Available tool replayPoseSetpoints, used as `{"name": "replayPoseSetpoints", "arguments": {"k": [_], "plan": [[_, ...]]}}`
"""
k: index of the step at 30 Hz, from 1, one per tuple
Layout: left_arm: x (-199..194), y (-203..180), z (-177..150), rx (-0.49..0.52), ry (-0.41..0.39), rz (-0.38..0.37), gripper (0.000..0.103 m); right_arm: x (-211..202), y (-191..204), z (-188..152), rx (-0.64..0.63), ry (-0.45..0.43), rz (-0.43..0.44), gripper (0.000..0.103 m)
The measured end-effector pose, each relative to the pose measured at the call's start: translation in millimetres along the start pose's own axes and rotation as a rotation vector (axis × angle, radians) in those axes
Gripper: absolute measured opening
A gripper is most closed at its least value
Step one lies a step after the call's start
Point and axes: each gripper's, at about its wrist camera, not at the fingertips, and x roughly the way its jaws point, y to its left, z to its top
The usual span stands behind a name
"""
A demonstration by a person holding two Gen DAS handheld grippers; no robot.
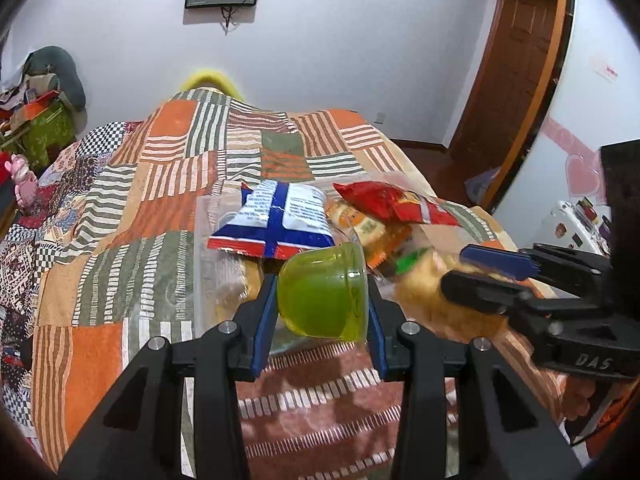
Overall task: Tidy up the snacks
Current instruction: 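Lower the jelly cup and cookie pack into the box and open both tools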
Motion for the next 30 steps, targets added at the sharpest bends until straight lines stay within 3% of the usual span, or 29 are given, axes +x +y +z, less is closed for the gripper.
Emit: {"name": "replayPoseSetpoints", "arguments": {"k": [1,8,11,13,16,21,27,30], "plan": [[3,1,2,-0.002,0.0,0.001,0.04,-1,0,3,0.001,-0.004,0.005,0.011],[11,7,2,-0.012,0.01,0.014,0.04,3,-10,7,0.032,0.009,0.02,0.01],[6,10,-3,-0.013,0.005,0.013,0.04,9,-10,-7,0.028,0.051,0.015,0.015],[2,11,-6,-0.014,0.005,0.017,0.04,14,-7,-19,0.021,0.081,0.012,0.031],[-3,12,-7,-0.011,0.002,0.021,0.04,23,-4,-32,0.024,0.114,0.008,0.046],[-5,13,-7,-0.015,0.002,0.024,0.04,38,0,-41,0.04,0.168,0.027,0.048],[-5,10,-8,-0.008,0.005,0.021,0.04,51,7,-49,-0.007,0.215,-0.017,0.048],[-3,8,-7,0.002,0.006,0.027,0.04,50,4,-50,0.005,0.219,-0.007,0.039]]}}
